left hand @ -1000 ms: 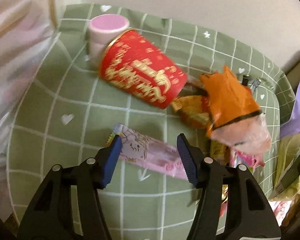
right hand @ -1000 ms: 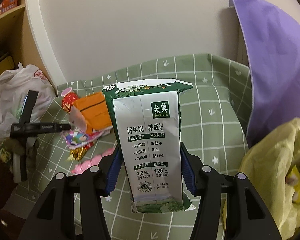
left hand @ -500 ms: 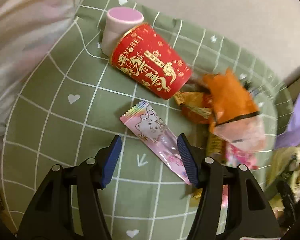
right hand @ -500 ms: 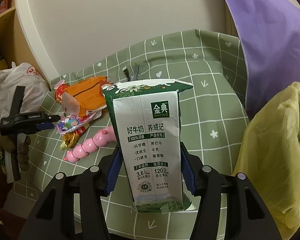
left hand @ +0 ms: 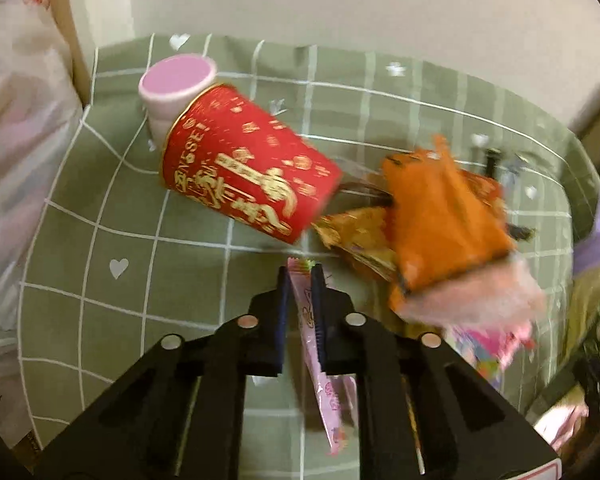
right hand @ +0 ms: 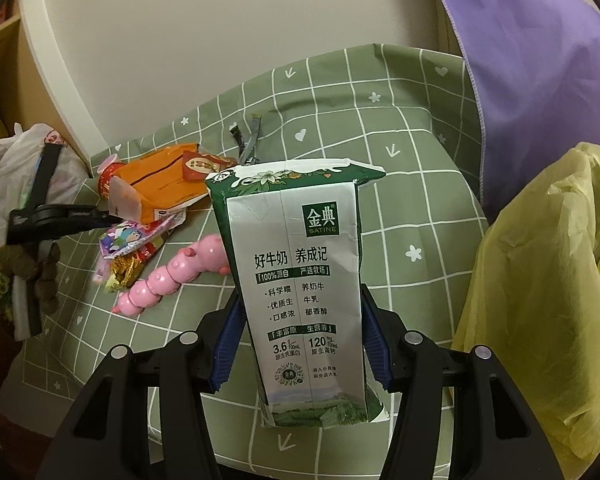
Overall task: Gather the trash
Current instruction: 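Grasp the pink candy stick with the left gripper while the right holds the carton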
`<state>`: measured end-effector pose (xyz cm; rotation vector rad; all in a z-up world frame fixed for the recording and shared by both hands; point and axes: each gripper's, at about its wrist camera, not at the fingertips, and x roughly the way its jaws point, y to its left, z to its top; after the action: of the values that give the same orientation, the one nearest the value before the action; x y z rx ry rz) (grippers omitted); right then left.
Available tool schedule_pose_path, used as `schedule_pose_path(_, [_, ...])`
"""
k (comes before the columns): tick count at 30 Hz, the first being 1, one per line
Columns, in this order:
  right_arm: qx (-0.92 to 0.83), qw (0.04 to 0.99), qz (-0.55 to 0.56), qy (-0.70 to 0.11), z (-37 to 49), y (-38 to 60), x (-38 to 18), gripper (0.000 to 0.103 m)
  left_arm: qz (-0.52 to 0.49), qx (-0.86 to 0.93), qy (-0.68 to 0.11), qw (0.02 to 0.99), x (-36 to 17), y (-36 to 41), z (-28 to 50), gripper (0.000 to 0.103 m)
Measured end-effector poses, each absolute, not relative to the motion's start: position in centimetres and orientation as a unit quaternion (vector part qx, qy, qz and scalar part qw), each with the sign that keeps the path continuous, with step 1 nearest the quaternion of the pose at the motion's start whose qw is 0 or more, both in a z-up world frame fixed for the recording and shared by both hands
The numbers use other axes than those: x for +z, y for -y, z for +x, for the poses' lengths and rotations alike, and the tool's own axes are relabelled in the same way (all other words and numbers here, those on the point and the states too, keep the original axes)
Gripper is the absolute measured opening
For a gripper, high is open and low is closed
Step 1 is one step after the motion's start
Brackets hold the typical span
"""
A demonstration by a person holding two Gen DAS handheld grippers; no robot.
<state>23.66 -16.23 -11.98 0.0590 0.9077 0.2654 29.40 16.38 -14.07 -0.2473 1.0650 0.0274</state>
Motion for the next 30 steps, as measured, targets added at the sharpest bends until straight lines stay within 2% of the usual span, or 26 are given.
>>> schedule_pose_path(5, [0.132,0.893,0.036,-0.429,23.7,16.3,-11.5,0.051,-0.096,-0.023,-0.467,0.879,-11.3,-14.0,26.9,0.005])
schedule_pose_path(10, [0.142,0.892,0.027,-0.428,23.7,15.7,-11.2,0.051,-0.111,-0.052,-0.450,0.885,-10.6,-15.1,25.7,0.005])
schedule_pose_path(26, [0.143,0.849,0.000,-0.509,24.6,14.1,-14.3,0.052,-0.101,-0.069,-0.478,0.870,-14.1,-14.1,25.2,0.005])
schedule_pose_path(30, [0.151,0.837,-0.031,-0.526,25.8,12.7,-14.8,0.058,-0.106,-0.068,-0.478,0.869,-14.1,-14.5,24.9,0.005])
